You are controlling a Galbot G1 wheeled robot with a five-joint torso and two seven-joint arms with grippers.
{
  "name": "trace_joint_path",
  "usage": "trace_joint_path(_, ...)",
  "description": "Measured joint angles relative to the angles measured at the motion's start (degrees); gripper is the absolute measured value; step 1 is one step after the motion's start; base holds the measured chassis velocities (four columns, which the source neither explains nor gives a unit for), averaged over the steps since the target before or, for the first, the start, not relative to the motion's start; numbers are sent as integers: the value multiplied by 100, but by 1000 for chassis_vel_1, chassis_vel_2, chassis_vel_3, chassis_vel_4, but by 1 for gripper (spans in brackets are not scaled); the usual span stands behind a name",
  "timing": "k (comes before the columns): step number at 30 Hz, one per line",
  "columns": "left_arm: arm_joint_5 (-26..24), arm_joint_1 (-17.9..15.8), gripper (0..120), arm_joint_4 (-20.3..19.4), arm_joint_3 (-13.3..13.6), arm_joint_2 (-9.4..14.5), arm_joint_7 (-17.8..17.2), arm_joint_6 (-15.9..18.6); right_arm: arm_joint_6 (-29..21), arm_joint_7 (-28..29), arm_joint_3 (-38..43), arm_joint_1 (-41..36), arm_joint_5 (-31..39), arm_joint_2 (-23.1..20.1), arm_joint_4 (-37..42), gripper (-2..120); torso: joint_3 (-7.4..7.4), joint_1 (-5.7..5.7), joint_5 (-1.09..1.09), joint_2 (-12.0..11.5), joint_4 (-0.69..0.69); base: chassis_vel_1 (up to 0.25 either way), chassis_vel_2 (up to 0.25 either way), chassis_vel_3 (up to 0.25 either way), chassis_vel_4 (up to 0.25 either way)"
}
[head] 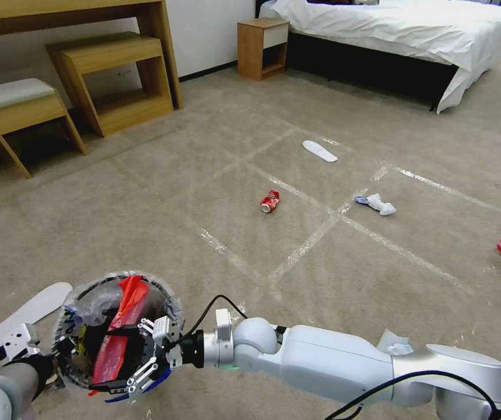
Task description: Pick up the trash bin and place the garbage on the floor into it.
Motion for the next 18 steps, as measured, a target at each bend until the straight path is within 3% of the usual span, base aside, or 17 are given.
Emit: trace_joint_path(18, 35, -4, 0, -20, 47, -9, 7, 4, 14, 95, 83, 131, 30, 14, -290, 100, 0, 0, 1, 0, 0, 0, 0, 0, 0)
